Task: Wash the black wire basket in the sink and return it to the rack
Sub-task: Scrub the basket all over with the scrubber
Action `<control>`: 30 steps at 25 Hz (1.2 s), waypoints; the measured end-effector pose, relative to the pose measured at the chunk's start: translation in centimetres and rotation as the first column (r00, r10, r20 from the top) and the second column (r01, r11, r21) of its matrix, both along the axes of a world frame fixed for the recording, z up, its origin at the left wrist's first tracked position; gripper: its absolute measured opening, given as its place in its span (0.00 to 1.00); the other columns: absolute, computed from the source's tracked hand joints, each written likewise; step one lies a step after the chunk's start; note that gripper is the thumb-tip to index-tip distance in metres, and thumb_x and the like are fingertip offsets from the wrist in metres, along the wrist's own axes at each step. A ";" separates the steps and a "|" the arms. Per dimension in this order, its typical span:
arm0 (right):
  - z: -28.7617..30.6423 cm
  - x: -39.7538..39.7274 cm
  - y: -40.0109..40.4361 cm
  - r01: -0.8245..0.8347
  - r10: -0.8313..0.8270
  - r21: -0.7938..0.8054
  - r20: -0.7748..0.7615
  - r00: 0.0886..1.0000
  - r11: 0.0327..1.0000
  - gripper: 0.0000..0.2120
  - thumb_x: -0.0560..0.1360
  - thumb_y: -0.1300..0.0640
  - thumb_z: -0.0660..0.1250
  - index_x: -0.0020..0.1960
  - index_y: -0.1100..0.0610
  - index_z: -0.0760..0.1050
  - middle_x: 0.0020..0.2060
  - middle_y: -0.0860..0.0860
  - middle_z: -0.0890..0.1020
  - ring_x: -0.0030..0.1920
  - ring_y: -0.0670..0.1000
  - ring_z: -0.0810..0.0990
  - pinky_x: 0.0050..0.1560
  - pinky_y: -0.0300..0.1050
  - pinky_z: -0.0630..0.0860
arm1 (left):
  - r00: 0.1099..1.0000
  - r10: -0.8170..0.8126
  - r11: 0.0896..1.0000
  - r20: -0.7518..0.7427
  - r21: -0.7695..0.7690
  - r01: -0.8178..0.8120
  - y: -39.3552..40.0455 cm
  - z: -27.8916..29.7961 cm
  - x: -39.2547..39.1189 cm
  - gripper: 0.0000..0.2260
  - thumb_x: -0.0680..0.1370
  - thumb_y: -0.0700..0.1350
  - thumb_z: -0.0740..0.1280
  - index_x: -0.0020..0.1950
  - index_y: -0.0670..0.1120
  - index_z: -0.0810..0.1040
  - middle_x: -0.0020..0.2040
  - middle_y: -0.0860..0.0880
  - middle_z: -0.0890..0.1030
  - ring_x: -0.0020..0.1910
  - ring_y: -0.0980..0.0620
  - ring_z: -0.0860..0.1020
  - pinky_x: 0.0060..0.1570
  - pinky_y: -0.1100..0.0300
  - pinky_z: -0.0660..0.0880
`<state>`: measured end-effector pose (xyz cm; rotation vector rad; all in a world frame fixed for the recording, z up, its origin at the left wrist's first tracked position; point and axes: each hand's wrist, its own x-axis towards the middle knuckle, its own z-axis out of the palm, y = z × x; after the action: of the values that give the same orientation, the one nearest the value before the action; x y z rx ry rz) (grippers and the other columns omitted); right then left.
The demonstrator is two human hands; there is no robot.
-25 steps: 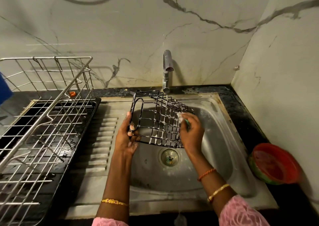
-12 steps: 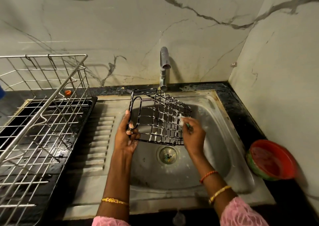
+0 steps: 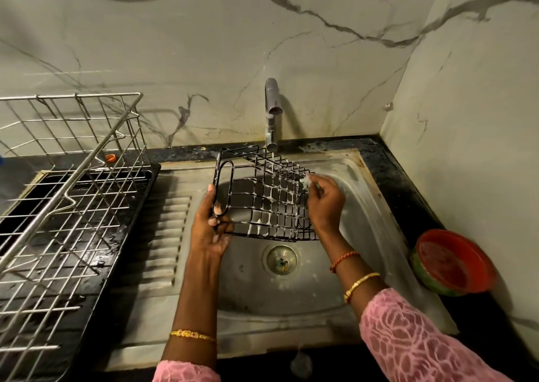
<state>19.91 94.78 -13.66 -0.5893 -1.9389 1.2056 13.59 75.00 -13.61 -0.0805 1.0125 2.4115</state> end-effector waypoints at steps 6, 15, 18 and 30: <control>-5.5 6.4 -4.6 -0.027 0.028 0.040 -0.033 0.999 0.999 0.10 0.72 0.71 0.66 0.50 0.62 0.80 0.47 0.53 0.80 0.48 0.37 0.77 0.51 0.27 0.73 | 0.997 0.072 0.997 0.017 -0.026 -0.072 -0.3 -0.1 -0.1 0.21 0.79 0.54 0.61 0.27 0.49 0.71 0.16 0.52 0.67 0.11 0.59 0.60 0.16 0.69 0.47; -5.2 4.5 -1.3 0.089 -0.074 -0.165 0.098 0.992 0.982 0.12 0.73 0.67 0.67 0.56 0.60 0.78 0.52 0.55 0.80 0.51 0.50 0.79 0.43 0.22 0.69 | 0.998 0.063 0.998 -0.016 -0.007 -0.063 -0.6 0.2 0.1 0.22 0.74 0.54 0.63 0.22 0.47 0.71 0.13 0.53 0.64 0.11 0.58 0.59 0.18 0.67 0.47; -4.9 4.6 -1.6 0.076 -0.052 -0.180 0.138 0.989 0.981 0.11 0.74 0.67 0.66 0.55 0.61 0.79 0.52 0.57 0.80 0.48 0.48 0.78 0.41 0.19 0.69 | 0.997 0.068 0.998 -0.018 -0.002 -0.068 -0.6 0.6 0.4 0.23 0.76 0.54 0.62 0.21 0.47 0.71 0.13 0.53 0.63 0.10 0.58 0.59 0.15 0.68 0.48; -0.5 -0.2 1.0 -0.029 0.056 -0.240 0.105 0.993 0.970 0.10 0.74 0.67 0.65 0.55 0.64 0.77 0.49 0.56 0.82 0.46 0.50 0.80 0.38 0.26 0.75 | 0.999 0.041 0.999 -0.003 0.005 -0.041 -0.4 0.9 0.9 0.25 0.79 0.54 0.59 0.23 0.48 0.72 0.13 0.53 0.64 0.10 0.58 0.59 0.12 0.69 0.51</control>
<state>19.66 95.80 -14.16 -0.7562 -1.9196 1.4740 14.54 74.58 -12.68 -0.0972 1.0156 2.4515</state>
